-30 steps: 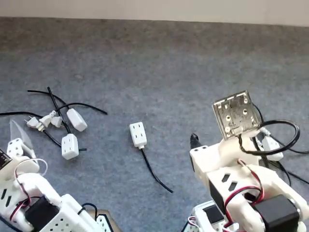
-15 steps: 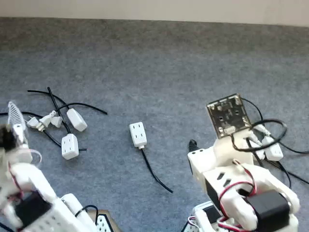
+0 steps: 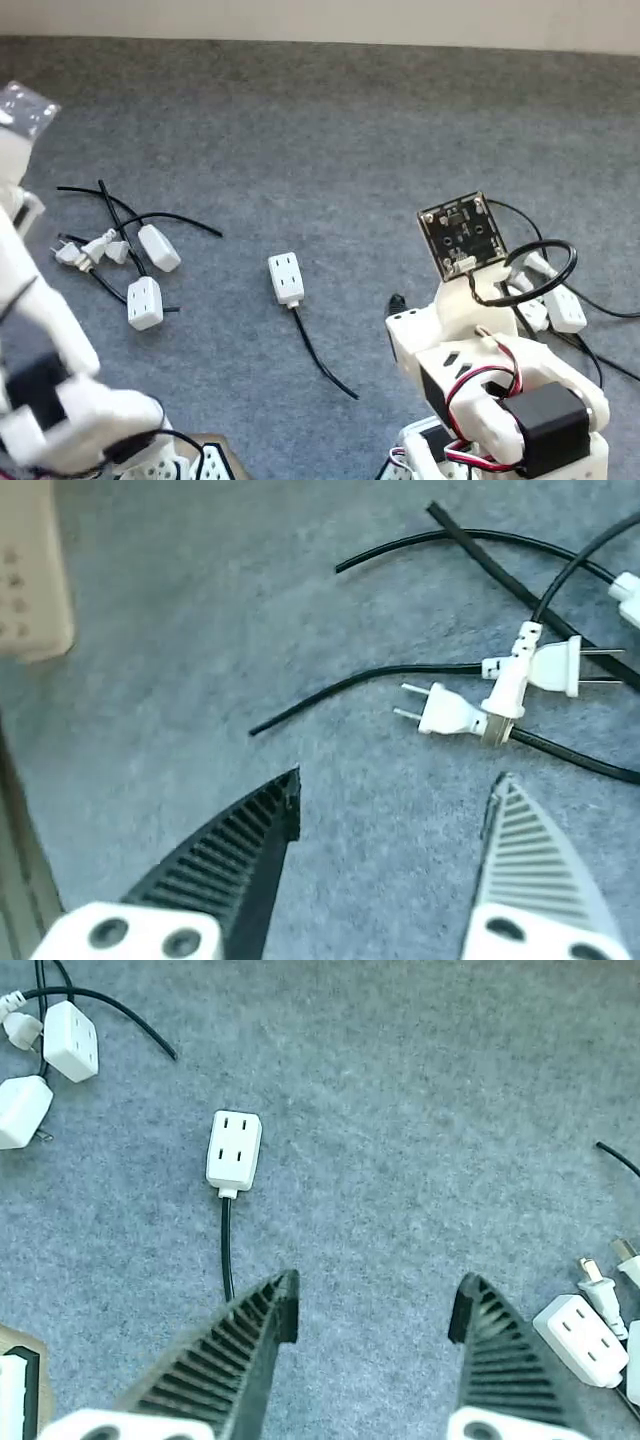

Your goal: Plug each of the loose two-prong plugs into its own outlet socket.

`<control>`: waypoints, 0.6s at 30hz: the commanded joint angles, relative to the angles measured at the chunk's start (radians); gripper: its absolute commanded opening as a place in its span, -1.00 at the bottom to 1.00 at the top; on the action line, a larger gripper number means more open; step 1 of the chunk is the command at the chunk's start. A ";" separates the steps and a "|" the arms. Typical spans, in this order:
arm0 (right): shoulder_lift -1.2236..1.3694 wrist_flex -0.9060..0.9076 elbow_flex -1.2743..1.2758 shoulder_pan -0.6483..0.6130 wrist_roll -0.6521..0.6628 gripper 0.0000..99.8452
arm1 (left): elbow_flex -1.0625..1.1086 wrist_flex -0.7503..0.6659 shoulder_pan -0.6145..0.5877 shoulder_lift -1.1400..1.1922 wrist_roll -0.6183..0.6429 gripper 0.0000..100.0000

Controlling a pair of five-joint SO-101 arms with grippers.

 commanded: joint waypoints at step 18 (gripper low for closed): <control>-0.004 -0.025 -0.002 0.015 0.006 -0.51 | -0.450 0.227 0.170 0.665 -0.100 -0.43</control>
